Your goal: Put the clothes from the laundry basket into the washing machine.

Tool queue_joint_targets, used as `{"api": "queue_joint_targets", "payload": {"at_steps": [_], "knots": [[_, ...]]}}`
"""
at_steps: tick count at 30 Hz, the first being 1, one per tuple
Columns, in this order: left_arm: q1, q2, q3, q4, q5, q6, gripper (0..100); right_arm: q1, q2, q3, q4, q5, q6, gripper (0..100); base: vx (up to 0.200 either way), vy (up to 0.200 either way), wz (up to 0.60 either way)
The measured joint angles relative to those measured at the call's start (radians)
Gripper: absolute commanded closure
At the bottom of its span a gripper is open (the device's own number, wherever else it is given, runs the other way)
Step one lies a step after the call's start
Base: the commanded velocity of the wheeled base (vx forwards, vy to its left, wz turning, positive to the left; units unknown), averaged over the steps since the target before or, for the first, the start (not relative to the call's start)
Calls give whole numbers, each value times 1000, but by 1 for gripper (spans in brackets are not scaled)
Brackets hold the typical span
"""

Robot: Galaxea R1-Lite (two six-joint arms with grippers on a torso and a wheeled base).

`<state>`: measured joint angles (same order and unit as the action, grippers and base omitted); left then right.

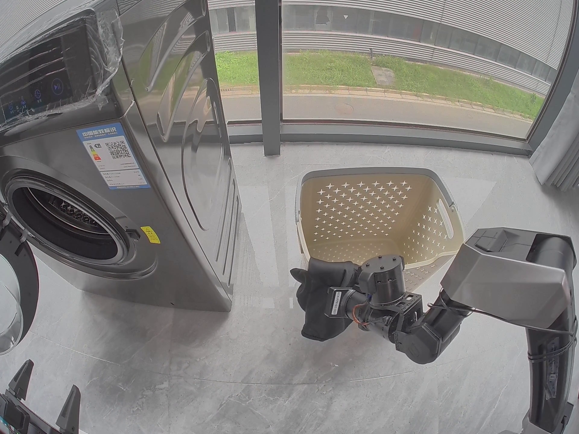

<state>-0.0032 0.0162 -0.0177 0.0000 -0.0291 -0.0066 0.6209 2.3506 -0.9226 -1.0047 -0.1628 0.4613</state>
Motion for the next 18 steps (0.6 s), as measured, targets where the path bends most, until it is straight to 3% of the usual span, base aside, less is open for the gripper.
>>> {"api": "queue_joint_targets", "payload": {"at_steps": [8,18], "knots": [[0,0,0,0,0,-1,0,33,-122,137,-45,4,9,100,0,0,0],[0,0,0,0,0,-3,0,84,-418,263,-59,-3,6,100,0,0,0]]}}
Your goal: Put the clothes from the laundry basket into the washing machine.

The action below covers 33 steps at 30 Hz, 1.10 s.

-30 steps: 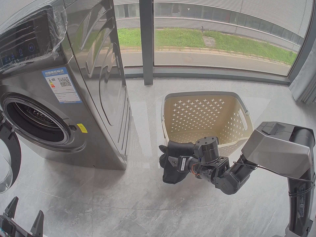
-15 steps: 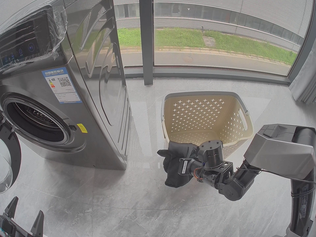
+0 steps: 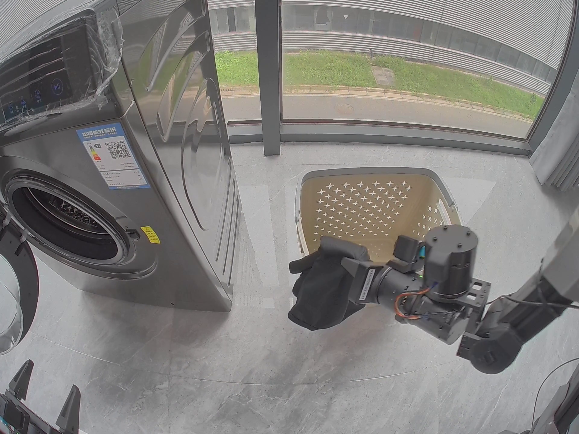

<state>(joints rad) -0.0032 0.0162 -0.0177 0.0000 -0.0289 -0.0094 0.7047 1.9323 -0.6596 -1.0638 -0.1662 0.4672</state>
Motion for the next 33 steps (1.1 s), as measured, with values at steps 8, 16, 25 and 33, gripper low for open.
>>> {"api": "queue_joint_targets", "payload": {"at_steps": [8,16,25,33], "knots": [[0,0,0,0,0,-8,0,54,-273,100,-89,10,-102,100,0,0,0],[-1,0,0,0,6,-22,0,59,-425,169,-144,45,-218,100,0,0,0],[-1,0,0,0,12,-26,0,58,-481,188,-145,56,-235,100,-200,0,0],[-1,0,0,0,12,-26,0,60,-493,198,-146,65,-234,100,-200,0,0]]}}
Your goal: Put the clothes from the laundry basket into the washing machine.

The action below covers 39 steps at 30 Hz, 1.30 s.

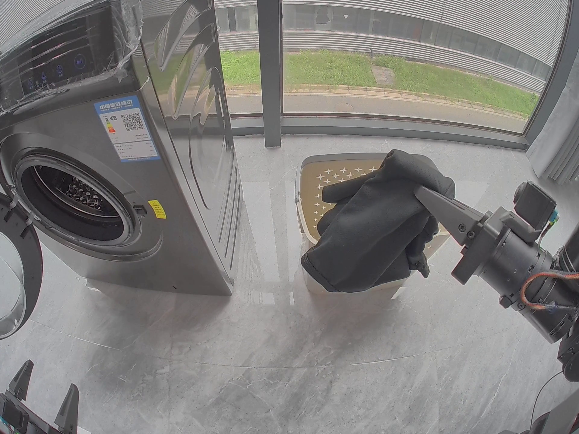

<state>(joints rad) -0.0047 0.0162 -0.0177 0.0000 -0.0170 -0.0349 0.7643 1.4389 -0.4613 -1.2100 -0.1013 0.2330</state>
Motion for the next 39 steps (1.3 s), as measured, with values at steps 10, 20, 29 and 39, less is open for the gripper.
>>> {"api": "queue_joint_targets", "payload": {"at_steps": [10,20,29,39], "knots": [[0,0,0,0,1,0,0,7,-1,15,-8,9,0,100,-20,60,0],[0,0,0,0,1,1,0,11,5,21,-20,12,1,100,0,200,0],[0,0,0,0,1,1,0,13,6,22,-21,14,2,100,0,200,0],[0,0,0,0,1,2,0,14,6,21,-21,16,2,100,0,200,0]]}}
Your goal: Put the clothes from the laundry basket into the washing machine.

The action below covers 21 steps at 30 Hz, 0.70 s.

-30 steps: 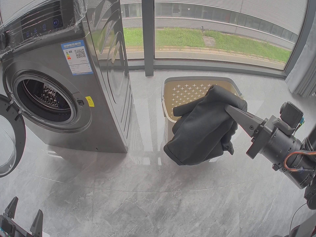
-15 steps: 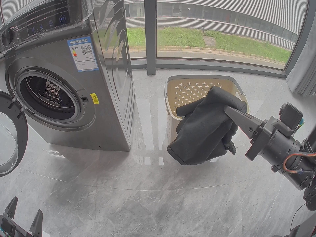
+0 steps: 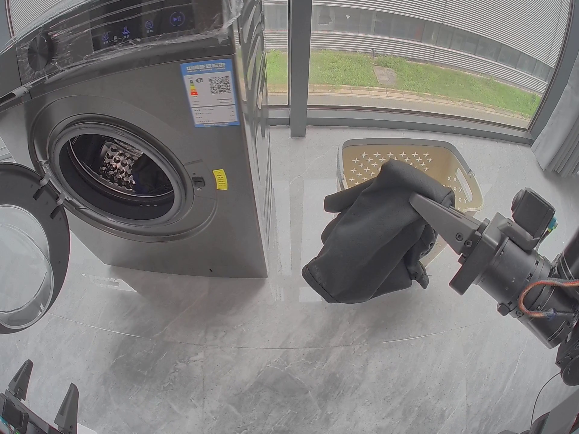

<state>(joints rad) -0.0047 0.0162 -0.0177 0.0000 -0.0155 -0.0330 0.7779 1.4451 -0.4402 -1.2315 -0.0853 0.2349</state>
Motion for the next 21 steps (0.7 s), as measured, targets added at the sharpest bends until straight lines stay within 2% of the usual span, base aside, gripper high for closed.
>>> {"api": "queue_joint_targets", "payload": {"at_steps": [7,10,21], "knots": [[0,0,0,0,0,0,0,1,0,0,0,1,0,100,0,200,0],[0,0,0,1,0,0,0,1,0,0,0,2,1,100,0,0,0],[0,0,0,0,0,0,0,1,3,0,-1,2,3,100,-200,0,0]]}}
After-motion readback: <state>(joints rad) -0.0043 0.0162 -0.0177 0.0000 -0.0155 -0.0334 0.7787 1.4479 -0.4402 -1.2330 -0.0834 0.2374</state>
